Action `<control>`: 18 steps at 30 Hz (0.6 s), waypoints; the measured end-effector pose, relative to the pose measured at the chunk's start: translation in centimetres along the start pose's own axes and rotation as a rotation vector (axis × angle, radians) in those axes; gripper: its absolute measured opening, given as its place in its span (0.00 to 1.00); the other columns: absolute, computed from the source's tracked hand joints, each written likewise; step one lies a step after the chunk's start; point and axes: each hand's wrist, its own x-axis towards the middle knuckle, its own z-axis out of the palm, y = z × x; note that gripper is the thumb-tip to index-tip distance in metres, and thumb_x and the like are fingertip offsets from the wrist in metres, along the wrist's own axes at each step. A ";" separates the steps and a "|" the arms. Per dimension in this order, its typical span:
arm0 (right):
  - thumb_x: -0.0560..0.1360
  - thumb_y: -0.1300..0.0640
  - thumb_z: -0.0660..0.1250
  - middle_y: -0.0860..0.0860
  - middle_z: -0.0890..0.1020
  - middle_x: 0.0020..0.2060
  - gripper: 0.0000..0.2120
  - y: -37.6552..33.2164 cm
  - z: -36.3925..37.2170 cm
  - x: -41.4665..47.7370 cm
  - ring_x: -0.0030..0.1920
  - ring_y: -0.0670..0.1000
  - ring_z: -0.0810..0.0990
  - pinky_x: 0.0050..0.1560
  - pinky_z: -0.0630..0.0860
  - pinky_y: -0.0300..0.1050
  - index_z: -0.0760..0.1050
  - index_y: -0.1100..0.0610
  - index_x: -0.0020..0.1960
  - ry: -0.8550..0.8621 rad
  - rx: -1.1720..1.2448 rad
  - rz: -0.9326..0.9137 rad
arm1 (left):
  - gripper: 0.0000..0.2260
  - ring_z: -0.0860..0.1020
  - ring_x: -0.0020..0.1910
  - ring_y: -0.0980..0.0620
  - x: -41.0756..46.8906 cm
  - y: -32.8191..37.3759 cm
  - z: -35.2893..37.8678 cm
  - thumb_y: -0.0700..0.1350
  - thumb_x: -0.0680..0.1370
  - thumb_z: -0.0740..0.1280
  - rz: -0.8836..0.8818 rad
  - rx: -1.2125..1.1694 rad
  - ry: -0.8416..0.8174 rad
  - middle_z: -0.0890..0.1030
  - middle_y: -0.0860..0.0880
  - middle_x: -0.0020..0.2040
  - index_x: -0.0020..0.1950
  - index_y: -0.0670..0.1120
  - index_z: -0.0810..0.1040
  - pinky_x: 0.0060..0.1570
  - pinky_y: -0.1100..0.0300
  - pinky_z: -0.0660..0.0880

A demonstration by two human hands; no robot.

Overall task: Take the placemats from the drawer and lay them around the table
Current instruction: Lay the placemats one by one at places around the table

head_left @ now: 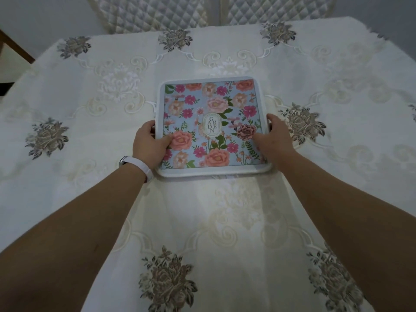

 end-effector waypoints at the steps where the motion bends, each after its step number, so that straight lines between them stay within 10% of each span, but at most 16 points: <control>1: 0.71 0.56 0.67 0.58 0.79 0.53 0.19 0.0 0.1 0.0 0.44 0.57 0.83 0.40 0.84 0.53 0.73 0.56 0.61 0.005 -0.015 0.007 | 0.16 0.79 0.37 0.68 0.0 0.1 -0.1 0.49 0.72 0.75 -0.018 -0.012 -0.002 0.78 0.62 0.45 0.55 0.57 0.72 0.31 0.73 0.73; 9: 0.69 0.54 0.71 0.57 0.77 0.57 0.20 -0.1 -0.2 1.1 0.52 0.60 0.80 0.51 0.81 0.55 0.76 0.58 0.59 0.013 -0.018 0.036 | 0.17 0.80 0.37 0.69 -0.2 0.6 -0.6 0.44 0.71 0.75 -0.041 -0.121 0.027 0.80 0.58 0.46 0.47 0.63 0.72 0.31 0.72 0.76; 13: 0.67 0.51 0.72 0.55 0.76 0.58 0.26 -0.9 0.0 1.3 0.56 0.59 0.78 0.54 0.80 0.56 0.76 0.58 0.63 0.063 -0.072 0.026 | 0.15 0.80 0.51 0.56 0.4 0.8 -0.6 0.45 0.72 0.73 -0.045 -0.101 0.047 0.78 0.51 0.57 0.56 0.56 0.76 0.49 0.56 0.80; 18: 0.68 0.51 0.72 0.55 0.76 0.57 0.26 -0.7 -0.1 1.3 0.55 0.58 0.78 0.54 0.80 0.55 0.74 0.57 0.64 0.049 -0.063 0.010 | 0.23 0.75 0.54 0.57 0.6 2.0 0.4 0.44 0.73 0.71 0.005 -0.023 0.089 0.74 0.51 0.61 0.67 0.49 0.73 0.53 0.59 0.74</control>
